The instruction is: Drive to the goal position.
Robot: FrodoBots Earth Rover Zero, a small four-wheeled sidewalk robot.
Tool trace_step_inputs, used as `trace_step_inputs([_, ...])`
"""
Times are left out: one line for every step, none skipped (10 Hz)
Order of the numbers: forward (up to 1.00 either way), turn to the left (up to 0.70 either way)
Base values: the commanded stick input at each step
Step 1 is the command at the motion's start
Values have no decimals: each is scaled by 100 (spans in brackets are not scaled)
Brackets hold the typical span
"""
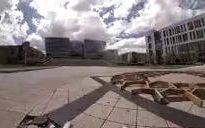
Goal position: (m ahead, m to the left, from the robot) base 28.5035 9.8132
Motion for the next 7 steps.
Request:
trace_step_inputs([70,0])
trace_step_inputs([70,0])
trace_step_inputs([70,0])
trace_step_inputs([70,0])
trace_step_inputs([70,0])
trace_step_inputs([70,0])
trace_step_inputs([70,2])
